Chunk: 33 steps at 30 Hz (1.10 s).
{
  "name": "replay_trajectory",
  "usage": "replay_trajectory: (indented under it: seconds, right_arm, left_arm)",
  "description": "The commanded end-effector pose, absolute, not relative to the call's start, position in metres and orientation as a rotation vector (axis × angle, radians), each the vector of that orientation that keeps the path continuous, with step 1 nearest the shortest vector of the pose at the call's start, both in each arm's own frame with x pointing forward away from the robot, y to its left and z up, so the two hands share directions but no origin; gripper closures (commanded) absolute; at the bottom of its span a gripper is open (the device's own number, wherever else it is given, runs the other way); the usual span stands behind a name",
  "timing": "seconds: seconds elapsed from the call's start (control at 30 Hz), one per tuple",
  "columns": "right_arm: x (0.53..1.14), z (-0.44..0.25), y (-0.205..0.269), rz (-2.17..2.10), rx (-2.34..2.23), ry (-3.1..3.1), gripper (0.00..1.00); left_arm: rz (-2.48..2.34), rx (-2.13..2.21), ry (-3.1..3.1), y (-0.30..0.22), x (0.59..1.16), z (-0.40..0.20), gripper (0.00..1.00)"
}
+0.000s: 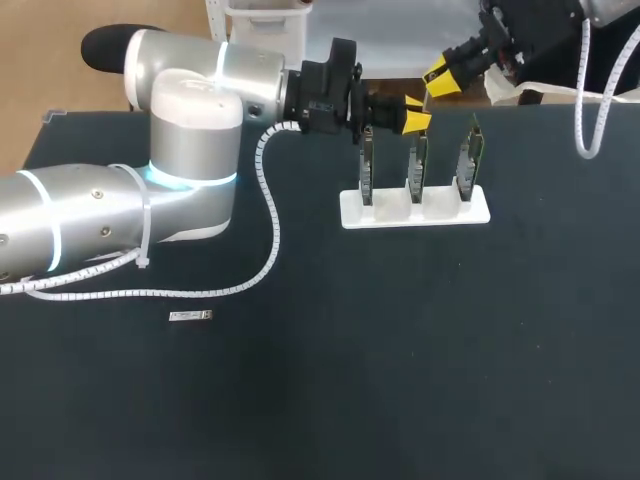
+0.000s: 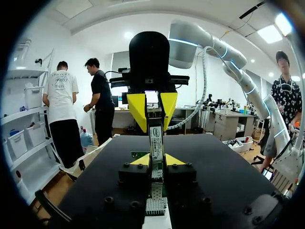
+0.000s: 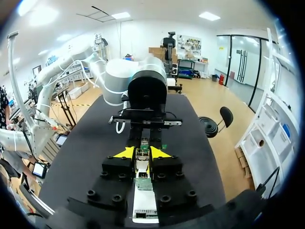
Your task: Pick up the optical module with the left hand, and insert it into the network port with the right hand.
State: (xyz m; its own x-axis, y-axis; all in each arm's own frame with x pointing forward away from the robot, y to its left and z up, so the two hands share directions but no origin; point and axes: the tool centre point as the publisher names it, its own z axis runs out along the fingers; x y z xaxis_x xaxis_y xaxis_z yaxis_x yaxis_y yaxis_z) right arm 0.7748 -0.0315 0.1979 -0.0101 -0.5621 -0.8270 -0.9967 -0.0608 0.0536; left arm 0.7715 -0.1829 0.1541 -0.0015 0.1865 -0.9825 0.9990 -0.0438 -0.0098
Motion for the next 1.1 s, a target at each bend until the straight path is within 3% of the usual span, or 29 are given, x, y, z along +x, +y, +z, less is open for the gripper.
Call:
replay_trajectory:
  seconds: [0.03,0.1,0.13,0.2,1.1]
  right_arm:
    - [0.775,0.197,-0.031,0.948,-1.680,1.630,1.00]
    - [0.775,0.196,-0.031,0.949,-1.679,1.631,1.00]
    - [0.775,0.196,-0.031,0.949,-1.679,1.632,1.00]
    - [0.775,0.196,-0.031,0.950,-1.679,1.631,1.00]
    - [0.775,0.196,-0.033,0.936,-1.676,1.630,1.00]
  left_arm:
    - [-1.156,1.383,1.330,-0.184,0.773,0.155,1.00]
    - [-1.156,1.383,1.330,-0.184,0.773,0.155,1.00]
    - [-1.156,1.383,1.330,-0.184,0.773,0.155,0.75]
    - [-1.156,1.383,1.330,-0.184,0.773,0.155,0.00]
    - [-1.093,1.415,1.367,-0.168,0.780,0.164,0.00]
